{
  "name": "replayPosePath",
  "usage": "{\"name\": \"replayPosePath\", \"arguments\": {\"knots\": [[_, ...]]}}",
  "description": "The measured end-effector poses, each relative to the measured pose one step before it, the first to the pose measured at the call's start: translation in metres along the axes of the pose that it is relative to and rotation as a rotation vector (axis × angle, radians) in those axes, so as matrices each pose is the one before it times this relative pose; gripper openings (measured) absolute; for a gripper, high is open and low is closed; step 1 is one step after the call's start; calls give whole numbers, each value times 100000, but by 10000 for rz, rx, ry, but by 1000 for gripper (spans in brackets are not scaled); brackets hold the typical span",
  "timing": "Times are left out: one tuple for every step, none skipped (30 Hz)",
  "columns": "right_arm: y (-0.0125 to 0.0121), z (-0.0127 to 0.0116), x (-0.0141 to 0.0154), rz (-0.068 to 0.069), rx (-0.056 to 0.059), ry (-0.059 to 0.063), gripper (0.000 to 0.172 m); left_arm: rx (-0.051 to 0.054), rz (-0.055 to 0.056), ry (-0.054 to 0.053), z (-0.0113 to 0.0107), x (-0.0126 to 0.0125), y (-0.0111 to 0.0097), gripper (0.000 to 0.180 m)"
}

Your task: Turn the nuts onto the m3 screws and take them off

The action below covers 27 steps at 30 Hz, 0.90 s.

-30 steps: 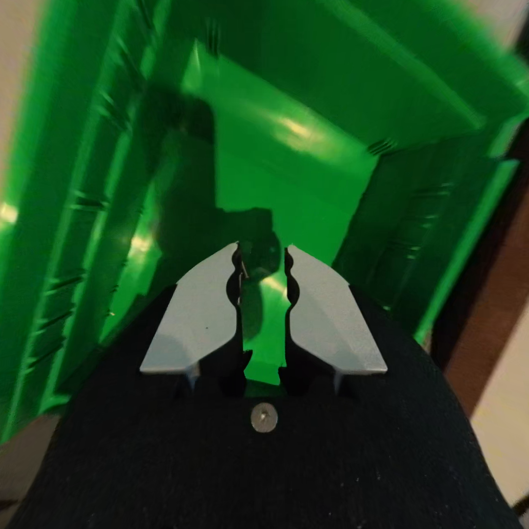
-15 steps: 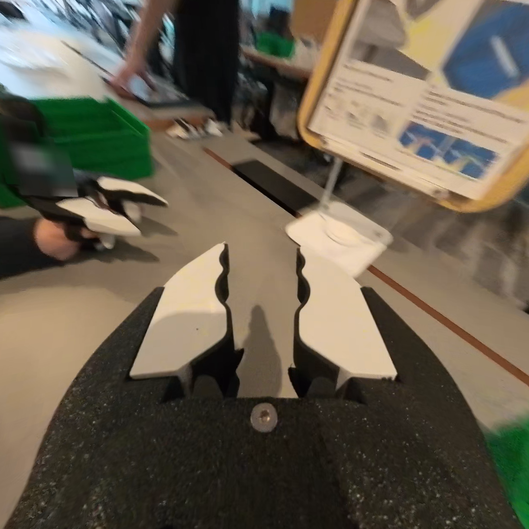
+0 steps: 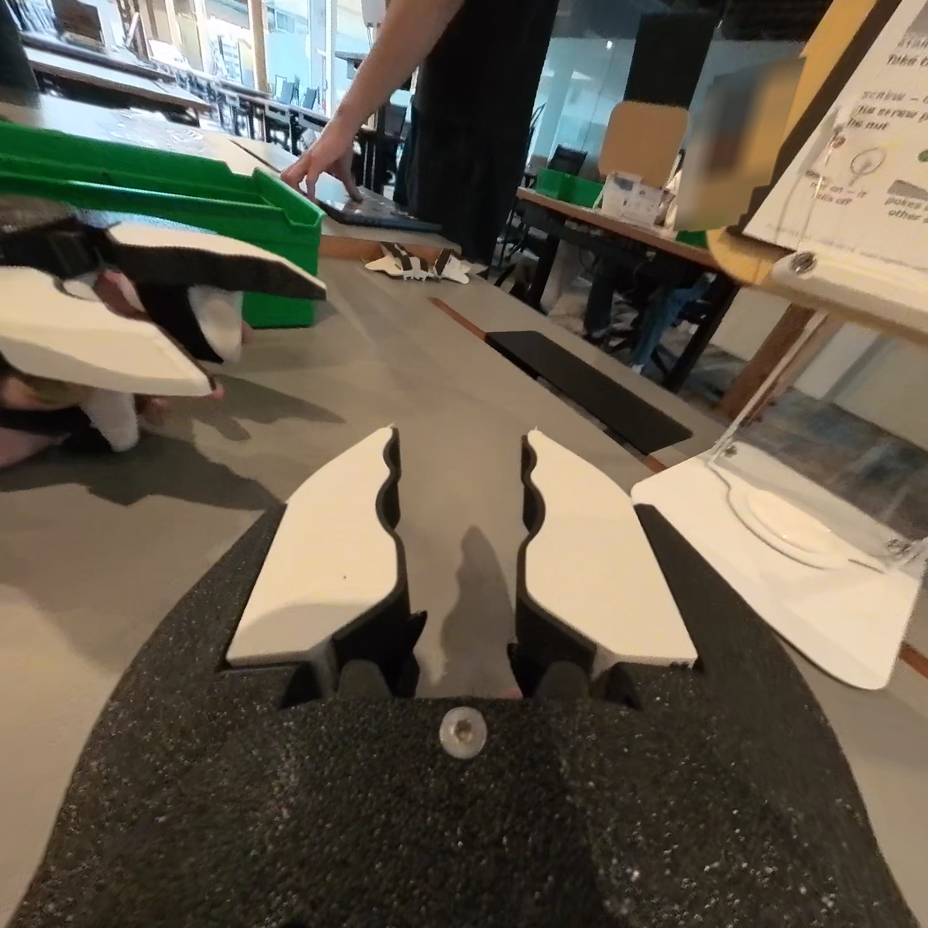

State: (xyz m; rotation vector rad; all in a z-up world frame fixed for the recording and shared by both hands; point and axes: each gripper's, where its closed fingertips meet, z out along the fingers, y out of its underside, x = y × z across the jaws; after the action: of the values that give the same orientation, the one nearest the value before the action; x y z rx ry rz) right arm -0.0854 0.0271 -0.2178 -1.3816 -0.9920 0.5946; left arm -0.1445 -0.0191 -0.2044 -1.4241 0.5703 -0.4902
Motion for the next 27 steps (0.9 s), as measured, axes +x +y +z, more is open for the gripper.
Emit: {"name": "replayPosePath", "arguments": {"knots": [[8, -50, 207, -287, 191, 182, 45, -54, -135, -45, 5, -203, 121, 82], [-20, -90, 238, -273, 189, 217, 45, -37, -125, -7, -18, -133, 41, 84], [-34, -119, 222, -199, 171, 216, 45, -64, -85, -21, -48, -144, 81, 84], [-102, -128, 183, -137, 162, 194, 45, -32, -64, -60, -44, -169, 36, 85], [-139, -114, 125, -126, 149, 166, 45, 24, -35, -16, -43, -88, -31, 85], [-93, -103, 130, -137, 105, 177, 46, 49, -22, -10, -27, -75, -64, 86], [-71, -37, 84, -181, 87, 135, 46, 37, -20, -49, -23, -113, -58, 88], [-60, 13, 28, -194, 91, 92, 47, 27, 5, -21, -25, -72, -46, 89], [-46, 31, 6, -175, 58, 73, 48, 9, 43, -21, -42, -57, -45, 90], [-7, 50, -57, -156, 14, 31, 49, -21, 81, -51, -39, -94, -5, 90], [0, 56, -140, -109, -6, -33, 50, -37, 101, -57, -53, -88, -16, 90], [12, 39, -118, -91, -17, -24, 52, -24, 103, -52, -73, -62, -87, 90], [8, 10, -136, -83, -5, -43, 52, -7, 116, -80, -109, -76, -153, 90], [-14, -5, -101, -50, 11, -37, 52, 10, 128, -85, -138, -54, -231, 92], [15, -8, -4, -9, -1, 4, 52, 14, 134, -68, -174, -3, -324, 94], [-12, -22, 32, 37, 18, 5, 52, -6, 112, -68, -219, 37, -395, 97], [-26, -45, 76, 60, 33, 21, 52, -6, 53, -22, -298, 143, -502, 102], [-32, -45, 82, 68, 35, 17, 52, 12, -13, 89, -433, 365, -628, 106], [-24, -39, 72, 66, 33, 16, 52, 1, -73, 172, -568, 532, -703, 105], [-6, -31, 48, 55, 22, 3, 51, 4, -87, 124, -686, 523, -735, 104], [-7, -26, 7, 38, 13, -14, 51, 24, -39, 85, -831, 503, -749, 103], [-29, -52, 29, 24, 24, 2, 51, 9, 3, 26, -956, 388, -704, 101], [-59, -78, 47, 33, 34, 26, 51, -34, 9, -94, -1076, 148, -636, 101], [-68, -101, 74, 43, 47, 34, 50, -78, -2, -181, -1206, -124, -595, 100], [-63, -101, 104, 55, 54, 34, 50, -62, -8, -244, -1313, -391, -617, 101], [-55, -109, 123, 71, 44, 44, 50, -31, -13, -346, -1402, -720, -638, 103], [-70, -100, 173, 76, 48, 63, 50, -22, 21, -395, -1461, -998, -626, 105]]}}
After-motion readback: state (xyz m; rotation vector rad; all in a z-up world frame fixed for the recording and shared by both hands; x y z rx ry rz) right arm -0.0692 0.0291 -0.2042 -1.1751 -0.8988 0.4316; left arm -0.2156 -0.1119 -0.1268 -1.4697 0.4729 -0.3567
